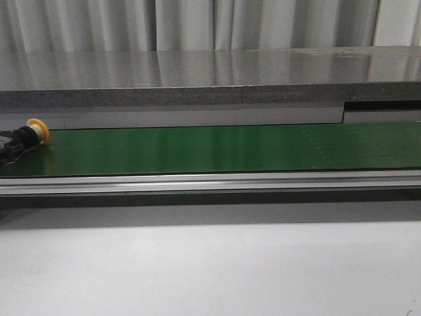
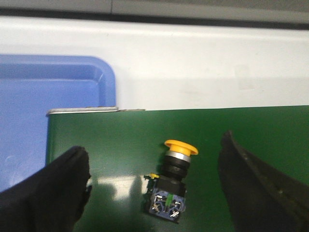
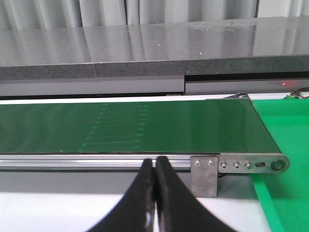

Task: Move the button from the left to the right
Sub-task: 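Open the left gripper, release the button, and raise the arm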

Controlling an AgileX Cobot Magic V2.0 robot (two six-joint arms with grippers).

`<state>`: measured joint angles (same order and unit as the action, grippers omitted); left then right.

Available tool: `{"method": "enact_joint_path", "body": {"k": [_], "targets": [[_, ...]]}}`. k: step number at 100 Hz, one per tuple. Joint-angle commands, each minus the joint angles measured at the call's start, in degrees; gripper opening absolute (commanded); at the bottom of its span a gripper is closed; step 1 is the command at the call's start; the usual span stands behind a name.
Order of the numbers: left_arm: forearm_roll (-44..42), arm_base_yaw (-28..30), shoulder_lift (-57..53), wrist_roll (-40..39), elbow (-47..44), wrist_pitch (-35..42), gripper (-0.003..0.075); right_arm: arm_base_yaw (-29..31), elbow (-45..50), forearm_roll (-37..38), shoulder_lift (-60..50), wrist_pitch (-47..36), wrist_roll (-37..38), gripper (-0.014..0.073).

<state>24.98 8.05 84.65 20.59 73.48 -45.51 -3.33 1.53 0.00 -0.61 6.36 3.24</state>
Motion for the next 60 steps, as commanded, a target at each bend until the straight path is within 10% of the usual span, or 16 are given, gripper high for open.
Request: {"method": "enact_joint_path", "body": {"k": [1, 60], "targets": [[1.7, -2.5, -5.7, 0.3, -1.6, 6.3, 0.0534, 0.3, -0.9, 0.0, -1.1, -4.8, -0.1, -0.0066], [-0.9, -13.3, -43.7, 0.3, -36.2, 37.2, 0.0534, 0.3, -0.9, 0.0, -1.1, -4.8, -0.1, -0.0066]]}}
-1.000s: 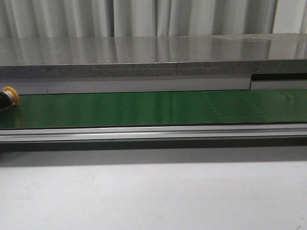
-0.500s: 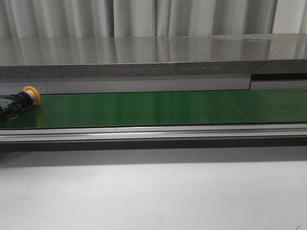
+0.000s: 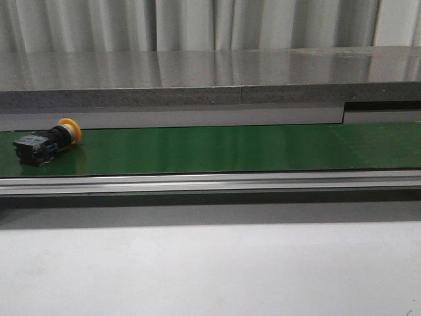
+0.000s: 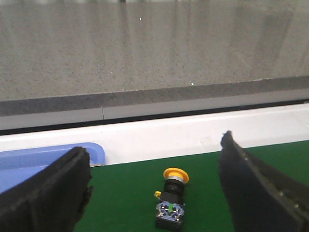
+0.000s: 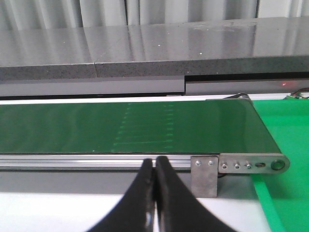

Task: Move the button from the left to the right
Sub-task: 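Open the left gripper, release the button, and raise the arm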

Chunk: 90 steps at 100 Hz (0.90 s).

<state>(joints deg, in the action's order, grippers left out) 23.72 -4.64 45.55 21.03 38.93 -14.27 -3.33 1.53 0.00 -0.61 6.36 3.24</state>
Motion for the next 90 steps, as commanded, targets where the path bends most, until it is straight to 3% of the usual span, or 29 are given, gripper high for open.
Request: {"method": "enact_joint_path", "body": {"k": [1, 52, 90], "targets": [[0.3, -0.6, -5.0, -0.1, -2.3, 5.9, 0.0534, 0.3, -0.9, 0.0, -1.1, -4.8, -0.1, -0.0066], [0.3, -0.6, -31.5, -0.1, -21.4, 9.7, 0.0534, 0.3, -0.9, 0.0, -1.1, -4.8, -0.1, -0.0066], [0.3, -0.6, -34.0, -0.1, -23.5, 11.8, 0.0533, 0.3, -0.9, 0.0, -1.1, -4.8, -0.1, -0.0066]]}}
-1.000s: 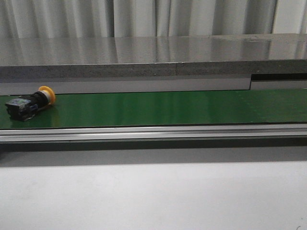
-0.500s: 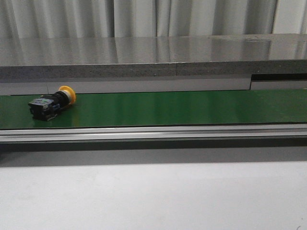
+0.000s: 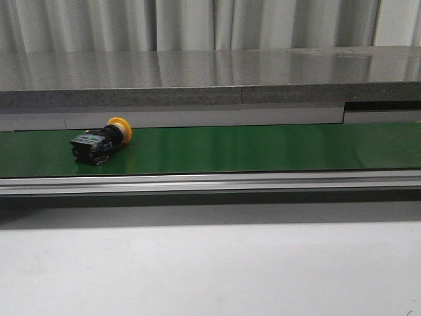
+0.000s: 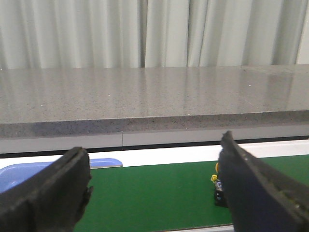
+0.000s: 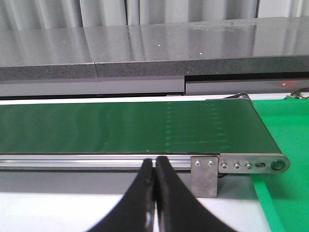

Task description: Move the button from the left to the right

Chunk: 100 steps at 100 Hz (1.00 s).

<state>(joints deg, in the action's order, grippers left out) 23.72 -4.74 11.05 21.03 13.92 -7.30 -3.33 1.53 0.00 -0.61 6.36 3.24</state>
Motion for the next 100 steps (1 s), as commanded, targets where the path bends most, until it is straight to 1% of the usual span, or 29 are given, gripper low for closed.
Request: {"method": "enact_joint_path", "body": {"k": [1, 10, 17, 31, 50, 58, 100], "targets": [[0.3, -0.5, 0.5, -0.1, 1.5, 4.8, 0.0533, 0.3, -0.9, 0.0, -1.1, -4.8, -0.1, -0.0066], [0.3, -0.5, 0.5, -0.1, 1.5, 4.8, 0.0508, 0.3, -0.9, 0.0, -1.1, -4.8, -0.1, -0.0066], [0.3, -0.5, 0.5, -0.1, 1.5, 4.8, 0.0456, 0.3, -0.9, 0.0, -1.1, -4.8, -0.1, -0.0066], [0.3, -0.5, 0.5, -0.1, 1.5, 4.8, 0.0305, 0.3, -0.9, 0.0, -1.1, -4.8, -0.1, -0.0066], [0.3, -0.5, 0.5, -0.1, 1.5, 4.8, 0.0064, 0.3, -0.9, 0.0, -1.1, -4.8, -0.1, -0.0066], [0.3, -0.5, 0.5, -0.1, 1.5, 4.8, -0.0023, 0.3, -0.9, 0.0, -1.1, -4.8, -0.1, -0.0066], [0.3, -0.5, 0.5, -0.1, 1.5, 4.8, -0.0020, 0.3, -0.9, 0.0, -1.1, -4.8, -0.1, -0.0066]]}}
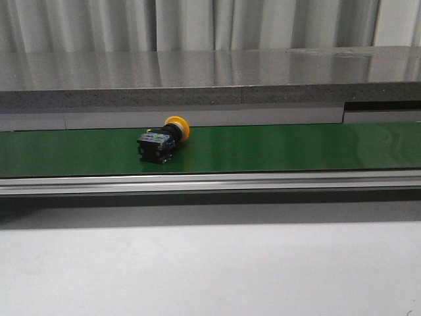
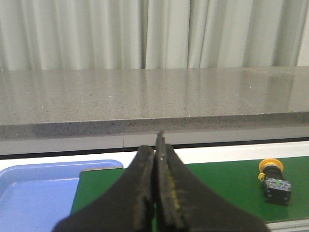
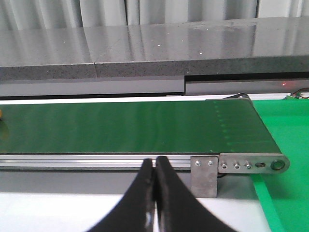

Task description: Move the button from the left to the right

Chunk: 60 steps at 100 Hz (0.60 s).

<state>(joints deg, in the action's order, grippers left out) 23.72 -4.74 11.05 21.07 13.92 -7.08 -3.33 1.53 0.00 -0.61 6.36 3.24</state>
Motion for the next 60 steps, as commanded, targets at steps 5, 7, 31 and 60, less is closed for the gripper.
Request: {"method": "enact_joint_path", "body": {"k": [5, 7, 31, 60], "targets": [[0.3, -0.5, 0.5, -0.1, 1.5, 4.6, -0.0020, 0.3, -0.9, 0.0, -1.1, -4.8, -0.1, -0.0066], [0.3, -0.5, 0.5, -0.1, 1.5, 4.6, -0.0020, 0.3, -0.9, 0.0, -1.1, -4.9, -0.1, -0.0066], [0.3, -0.5, 0.5, -0.1, 1.5, 4.6, -0.0020, 0.3, -1.0, 0.0, -1.1, -8.4, -0.1, -0.0066], [0.3, -0.5, 0.5, -0.1, 1.5, 4.6, -0.0020, 0.3, -6.5, -4.2, 1.2, -5.7, -0.1, -0.0066]]}}
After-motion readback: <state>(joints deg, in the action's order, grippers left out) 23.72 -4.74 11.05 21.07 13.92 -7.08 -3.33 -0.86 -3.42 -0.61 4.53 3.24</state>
